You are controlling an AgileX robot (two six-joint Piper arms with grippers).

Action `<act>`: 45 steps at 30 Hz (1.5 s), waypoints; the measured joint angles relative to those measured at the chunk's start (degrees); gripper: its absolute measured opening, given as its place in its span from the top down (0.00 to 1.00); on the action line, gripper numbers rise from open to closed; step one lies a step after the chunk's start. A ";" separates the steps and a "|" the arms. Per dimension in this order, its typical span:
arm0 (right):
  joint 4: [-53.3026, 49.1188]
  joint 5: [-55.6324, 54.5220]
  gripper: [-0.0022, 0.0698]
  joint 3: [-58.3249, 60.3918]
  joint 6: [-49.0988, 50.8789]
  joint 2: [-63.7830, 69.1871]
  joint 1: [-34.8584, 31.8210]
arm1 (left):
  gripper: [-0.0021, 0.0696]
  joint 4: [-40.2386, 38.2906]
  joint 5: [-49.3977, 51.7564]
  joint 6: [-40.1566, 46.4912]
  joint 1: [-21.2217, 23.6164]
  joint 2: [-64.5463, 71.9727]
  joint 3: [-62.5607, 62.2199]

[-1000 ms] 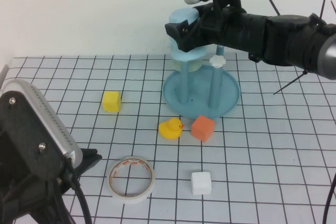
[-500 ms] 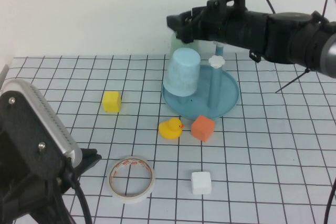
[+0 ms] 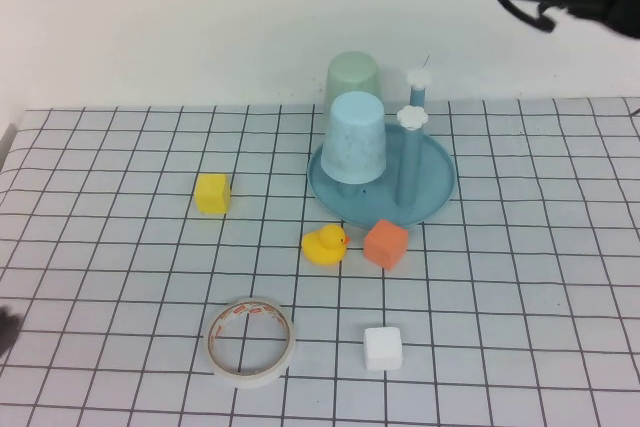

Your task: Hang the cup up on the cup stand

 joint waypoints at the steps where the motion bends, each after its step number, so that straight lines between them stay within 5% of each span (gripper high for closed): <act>1: -2.51 2.06 0.96 0.00 2.85 -1.11 0.00 | 0.97 1.09 -0.01 -1.97 0.00 -2.40 1.27; 9: -7.81 2.34 0.96 9.17 8.09 -13.13 0.02 | 0.97 7.86 3.72 -12.59 0.00 -16.25 8.75; 18: 0.66 -7.80 0.97 31.42 -6.49 -35.64 0.02 | 0.97 8.73 5.21 -13.84 0.00 -19.90 10.09; 32: 3.03 -20.03 0.97 57.64 -8.61 -70.48 0.02 | 0.97 8.73 5.41 -13.84 0.00 -20.03 10.09; 45: 3.86 -23.92 0.97 75.22 -8.83 -78.04 0.02 | 0.97 8.62 5.41 -13.84 0.00 -20.03 10.09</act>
